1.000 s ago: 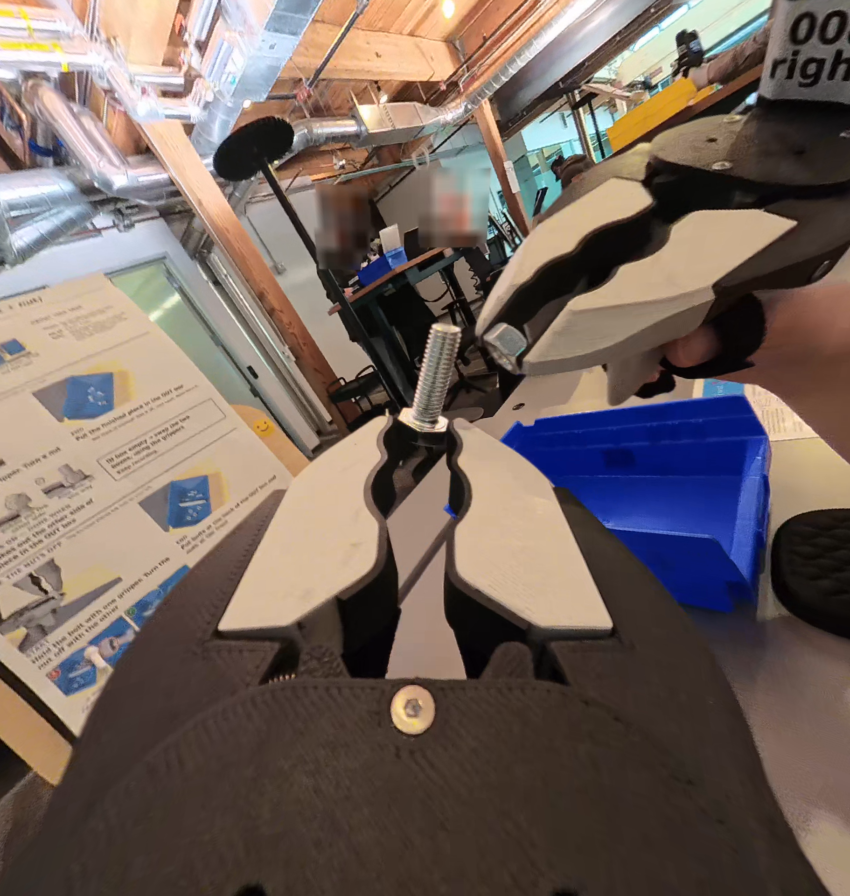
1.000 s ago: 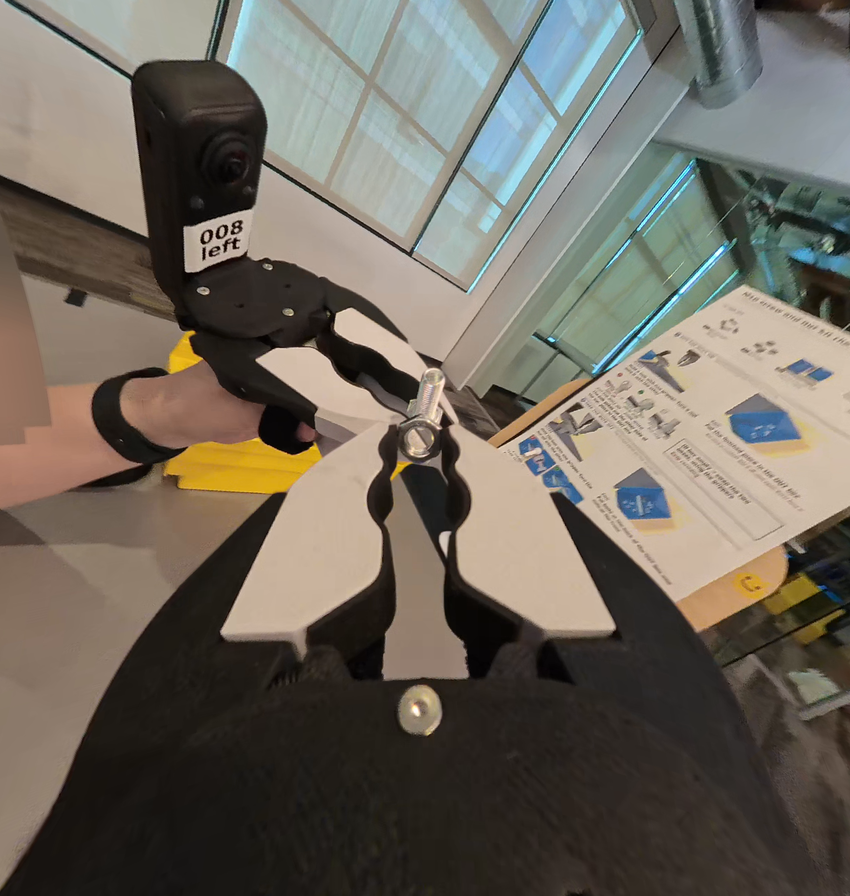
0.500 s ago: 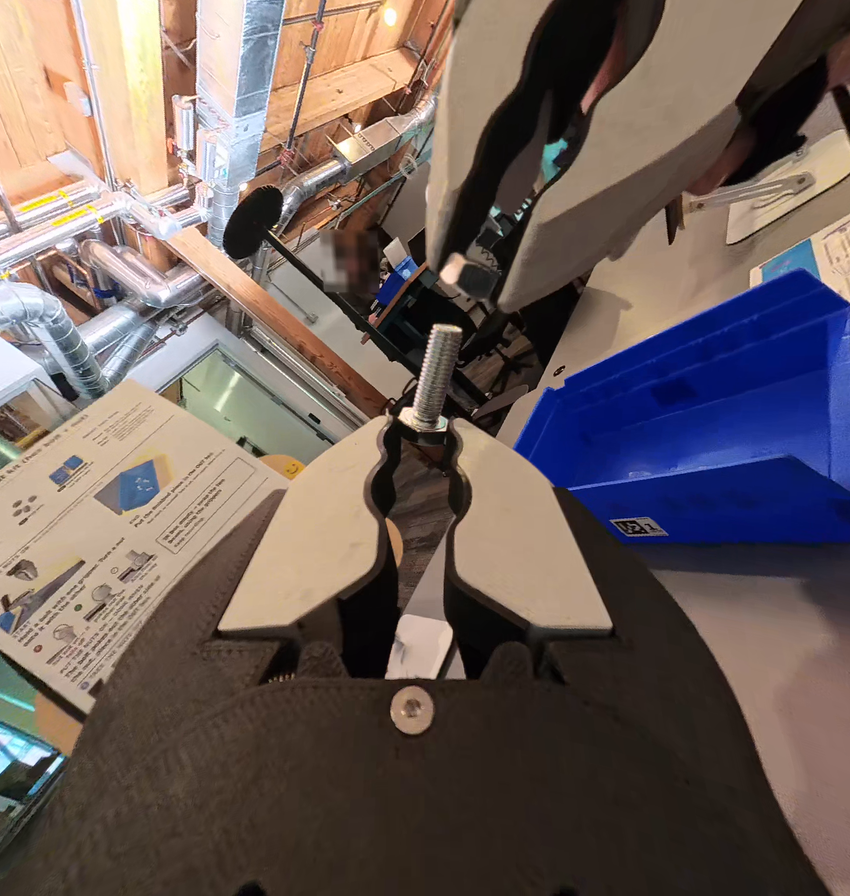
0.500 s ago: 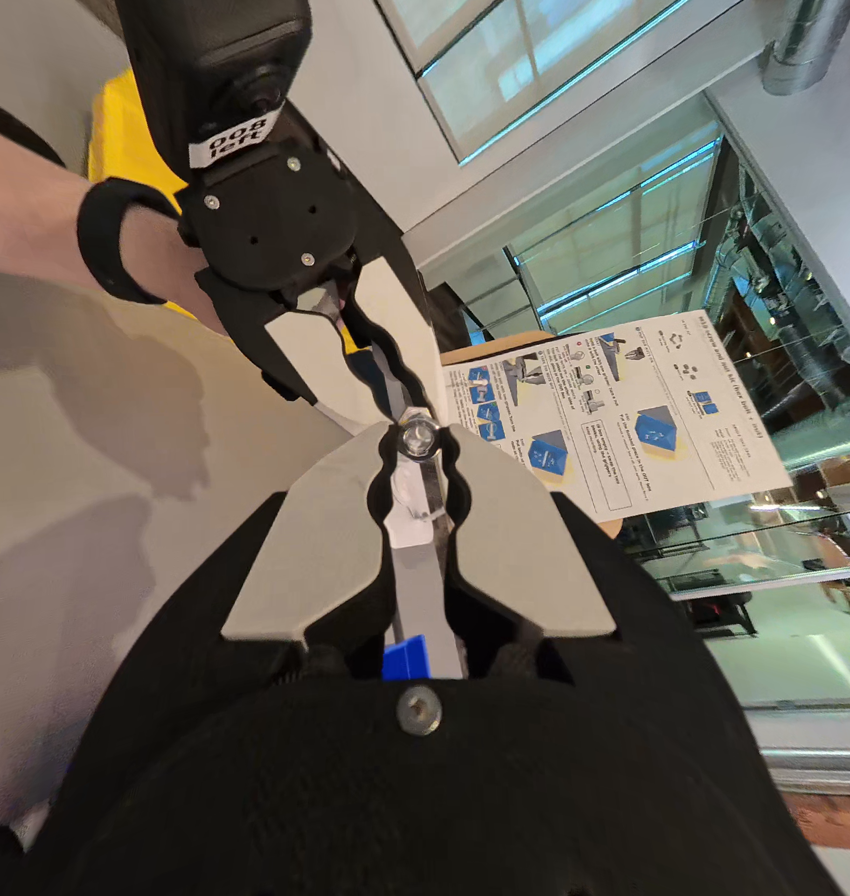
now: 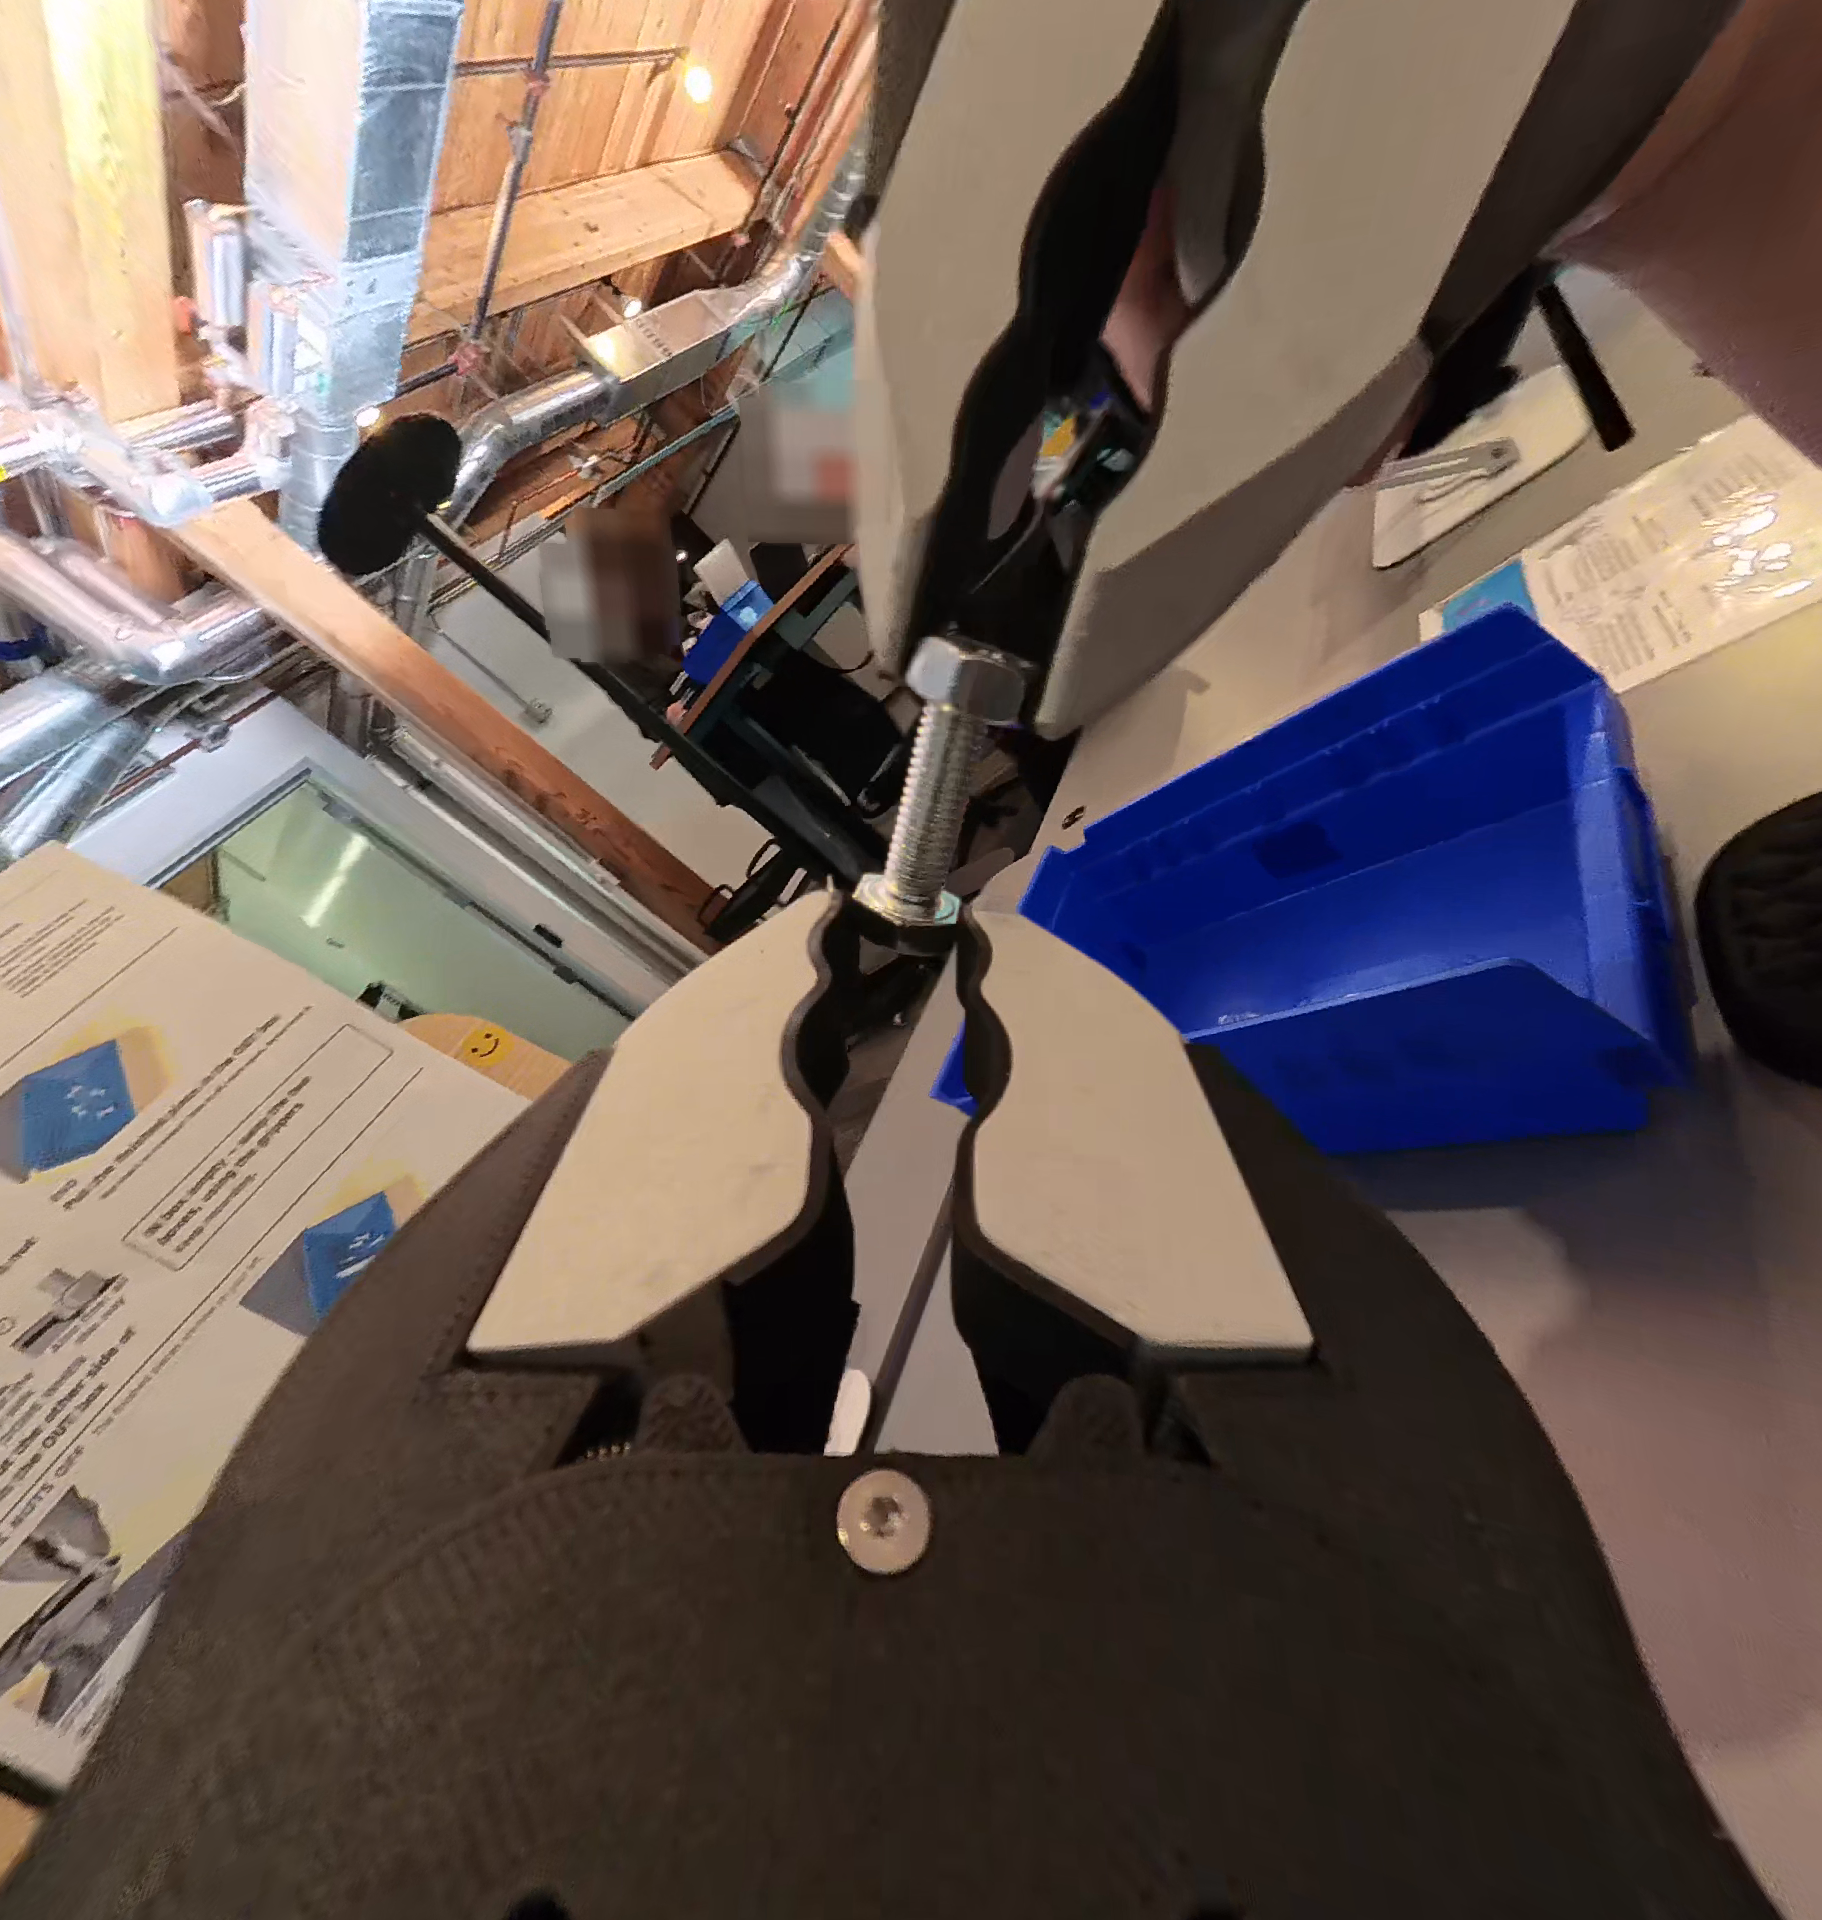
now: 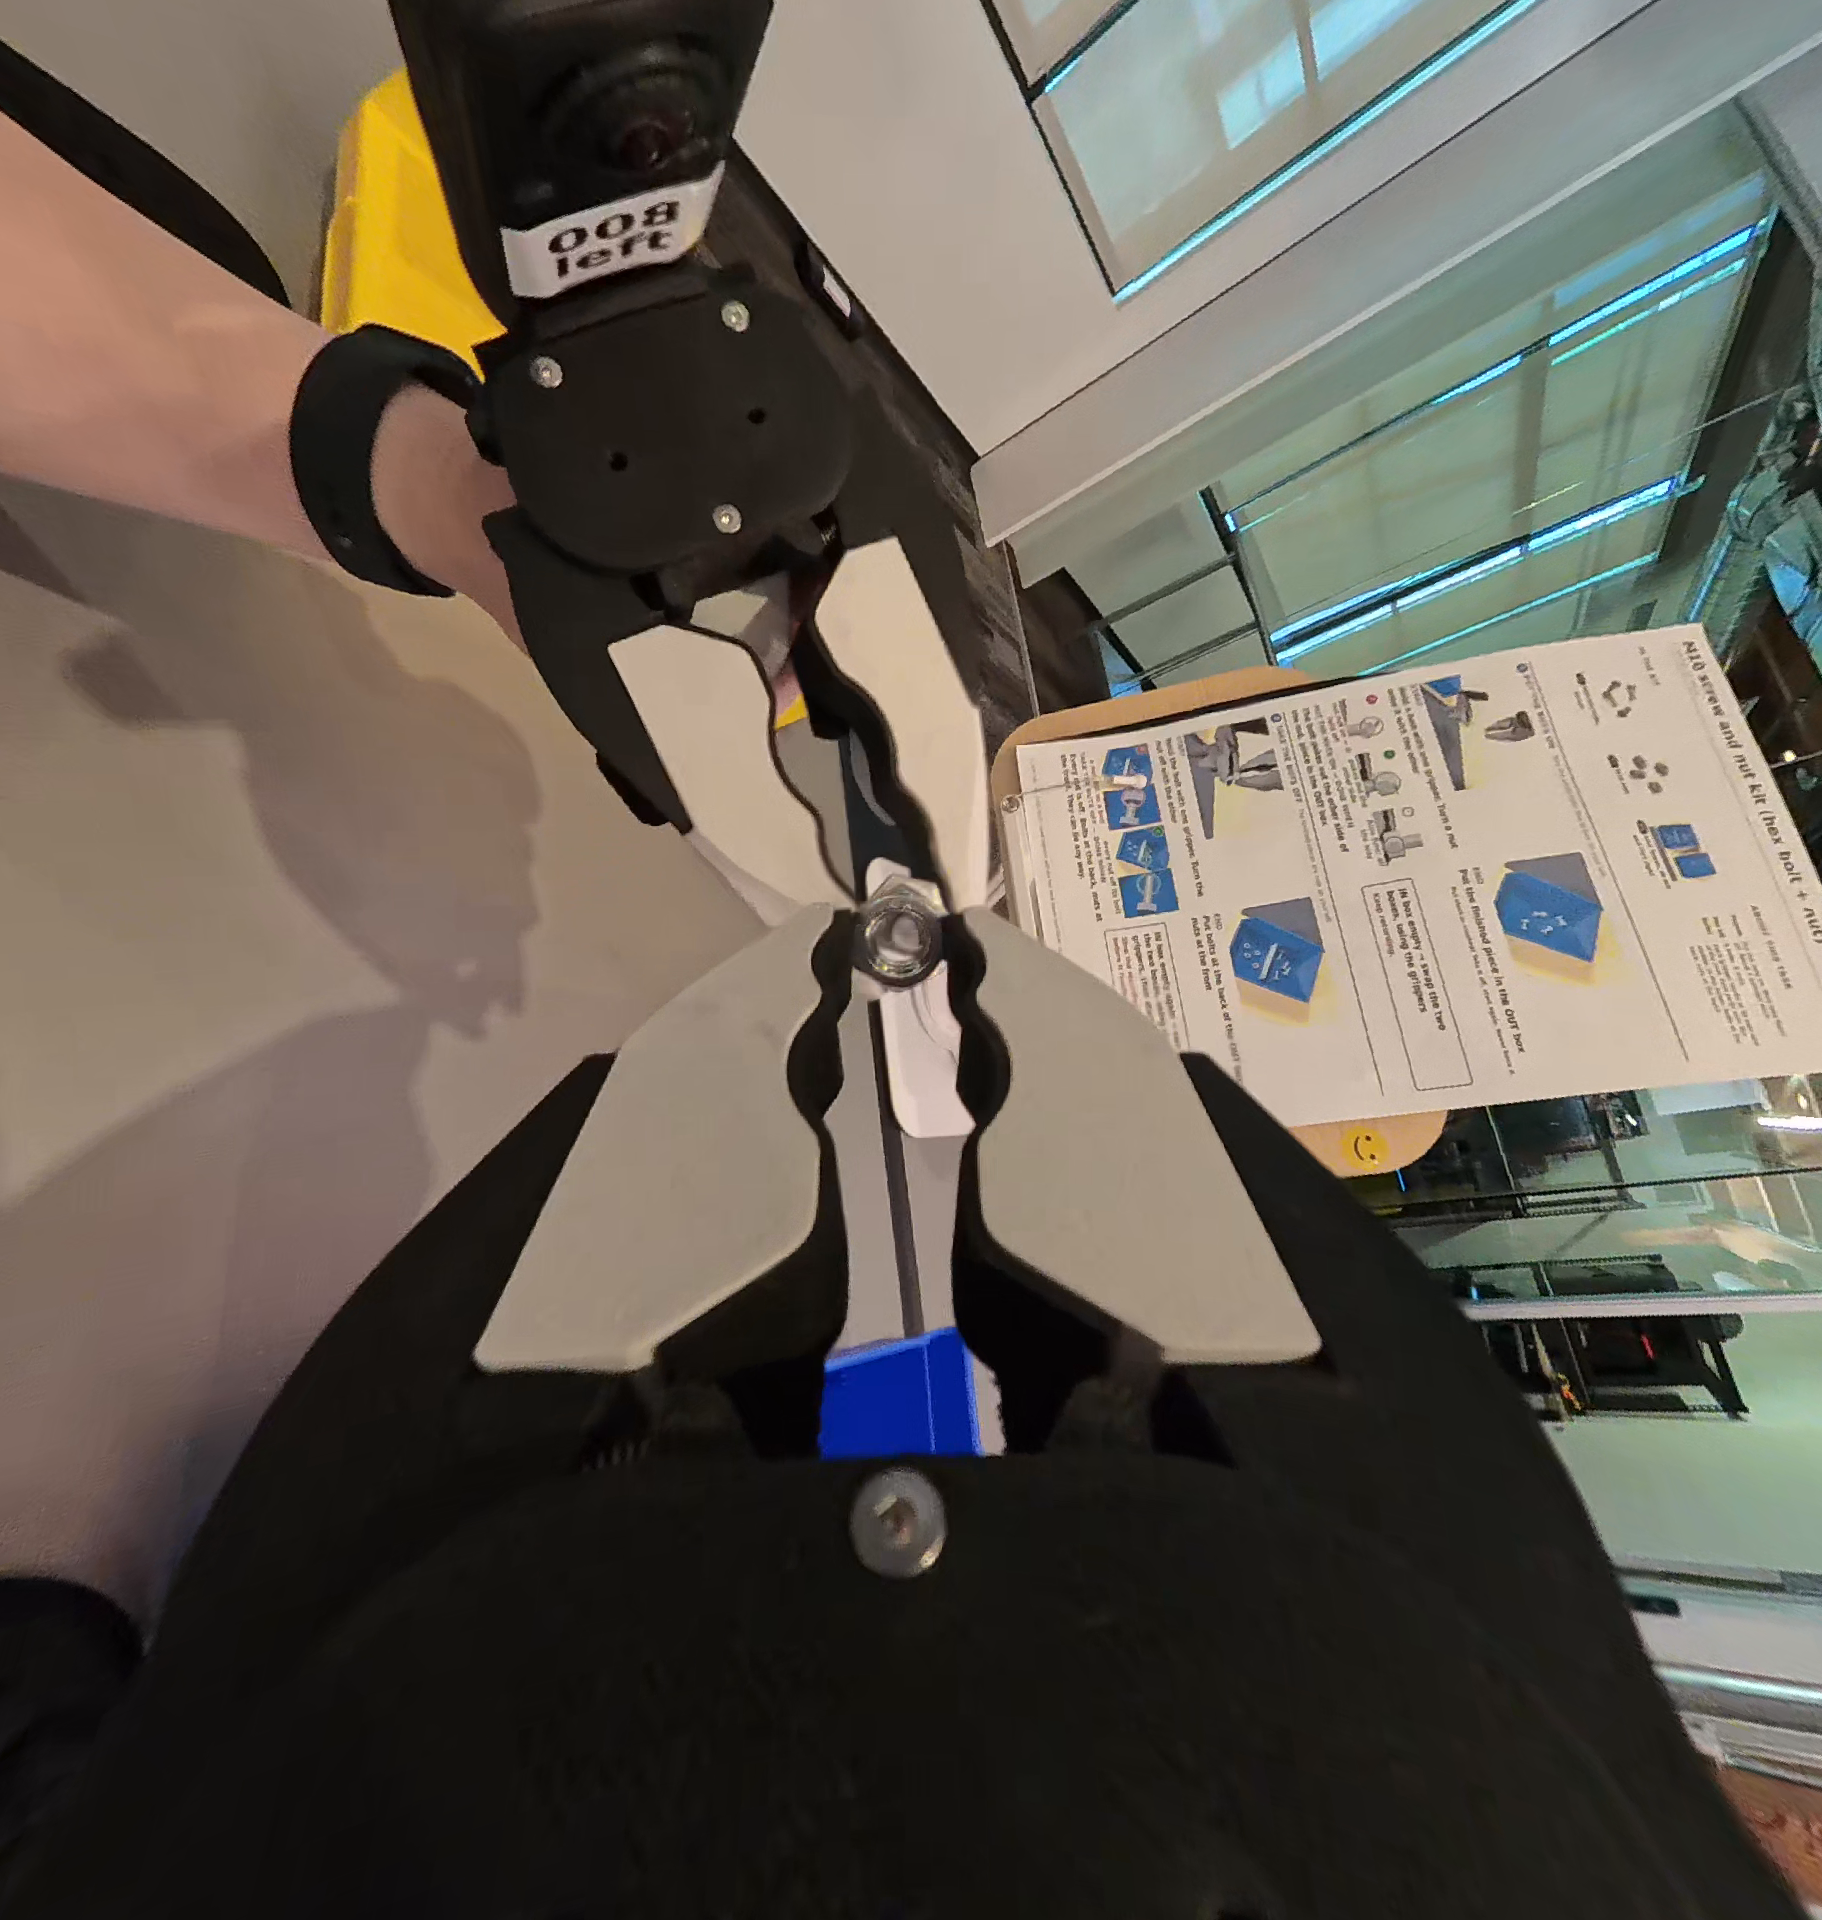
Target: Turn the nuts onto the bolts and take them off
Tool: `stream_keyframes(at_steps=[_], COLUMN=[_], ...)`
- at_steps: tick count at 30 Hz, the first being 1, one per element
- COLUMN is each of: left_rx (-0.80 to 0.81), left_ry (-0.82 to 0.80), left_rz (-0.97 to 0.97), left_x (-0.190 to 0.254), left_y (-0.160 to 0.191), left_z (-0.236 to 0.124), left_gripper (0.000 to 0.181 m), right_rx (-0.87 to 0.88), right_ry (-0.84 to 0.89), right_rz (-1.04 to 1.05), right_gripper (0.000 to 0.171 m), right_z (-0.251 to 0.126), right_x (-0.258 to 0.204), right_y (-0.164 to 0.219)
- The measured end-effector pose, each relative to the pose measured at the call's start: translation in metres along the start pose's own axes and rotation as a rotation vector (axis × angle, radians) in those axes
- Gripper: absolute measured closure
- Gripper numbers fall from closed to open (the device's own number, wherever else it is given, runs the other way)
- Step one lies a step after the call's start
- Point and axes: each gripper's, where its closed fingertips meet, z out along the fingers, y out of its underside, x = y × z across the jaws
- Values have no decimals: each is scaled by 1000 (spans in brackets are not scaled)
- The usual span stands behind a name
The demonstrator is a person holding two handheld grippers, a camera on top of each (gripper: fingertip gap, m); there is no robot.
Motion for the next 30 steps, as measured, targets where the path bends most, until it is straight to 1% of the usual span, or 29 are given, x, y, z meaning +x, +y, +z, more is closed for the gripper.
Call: stream_keyframes(at_steps=[1, 5, 9, 10, 13, 16, 19, 23, 26, 29, 30], left_rx=[10, 33, 1, -6, 8, -43, -67, -74, -130, -211, -219], left_ry=[22, 61, 190, 230, 434, 528, 557, 562, 569, 535, 535], left_rz=[-1, -7, -1, -25, -201, -272, -325, -432, -491, -504, -536], left_x=[3, 8, 27, 32, 54, 64, 67, 61, 56, 49, 46], left_y=[-2, -5, 1, 3, 2, 9, 13, 14, 19, 28, 27], left_z=[-1, -2, 0, 0, -1, -2, 0, 2, 1, 0, 0], left_gripper=[164, 164, 164, 164, 164, 164, 164, 163, 164, 164, 164], right_rx=[3, 19, 2, 3, 23, -55, -105, -128, -156, -213, -230], right_ry=[-2, -32, -126, -144, -202, -225, -235, -225, -232, -304, -344], right_rz=[-6, -12, -54, -74, -73, -59, 17, 202, 320, 327, 316], right_gripper=[153, 153, 153, 153, 153, 153, 153, 153, 153, 153, 153], right_z=[0, -3, -5, -5, -7, -7, -6, -2, 4, 10, 9], right_x=[-1, -6, -24, -28, -38, -42, -41, -31, -26, -21, -17], right_y=[-1, -3, 3, 5, 5, 16, 22, 24, 28, 34, 33])
